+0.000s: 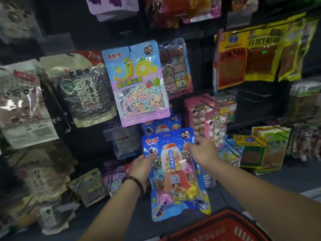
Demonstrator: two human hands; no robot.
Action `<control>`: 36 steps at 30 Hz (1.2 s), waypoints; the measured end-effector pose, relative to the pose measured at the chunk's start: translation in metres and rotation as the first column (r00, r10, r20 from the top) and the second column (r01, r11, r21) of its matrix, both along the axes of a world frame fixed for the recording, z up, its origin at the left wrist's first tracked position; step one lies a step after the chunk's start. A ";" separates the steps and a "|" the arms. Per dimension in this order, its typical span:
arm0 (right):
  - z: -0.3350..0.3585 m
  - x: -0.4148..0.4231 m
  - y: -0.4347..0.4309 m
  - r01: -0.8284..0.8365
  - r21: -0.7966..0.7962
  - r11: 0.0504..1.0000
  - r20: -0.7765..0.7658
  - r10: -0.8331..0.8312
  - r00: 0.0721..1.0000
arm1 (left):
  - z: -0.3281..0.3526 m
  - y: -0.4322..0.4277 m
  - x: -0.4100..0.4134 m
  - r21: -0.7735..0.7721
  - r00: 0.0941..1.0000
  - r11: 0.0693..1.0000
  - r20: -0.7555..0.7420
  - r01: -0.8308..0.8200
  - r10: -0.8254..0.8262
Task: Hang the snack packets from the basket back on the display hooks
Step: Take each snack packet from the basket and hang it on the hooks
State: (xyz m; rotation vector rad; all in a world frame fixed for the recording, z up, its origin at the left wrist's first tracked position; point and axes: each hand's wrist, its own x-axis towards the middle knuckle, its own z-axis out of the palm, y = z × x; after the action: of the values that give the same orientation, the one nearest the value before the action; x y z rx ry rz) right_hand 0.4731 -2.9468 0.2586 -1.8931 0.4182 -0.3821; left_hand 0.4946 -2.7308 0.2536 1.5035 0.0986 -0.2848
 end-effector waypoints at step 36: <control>-0.017 0.116 -0.008 0.022 -0.232 0.972 0.173 0.019 0.985 | -0.033 -0.022 0.129 0.049 0.965 0.989 0.230 -0.138 0.123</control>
State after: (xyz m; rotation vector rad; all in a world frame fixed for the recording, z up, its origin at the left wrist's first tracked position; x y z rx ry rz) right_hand 0.5892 -2.9551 0.2421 -2.0667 0.2659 -0.6157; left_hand 0.6233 -2.7529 0.2201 1.5756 0.0246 -0.0025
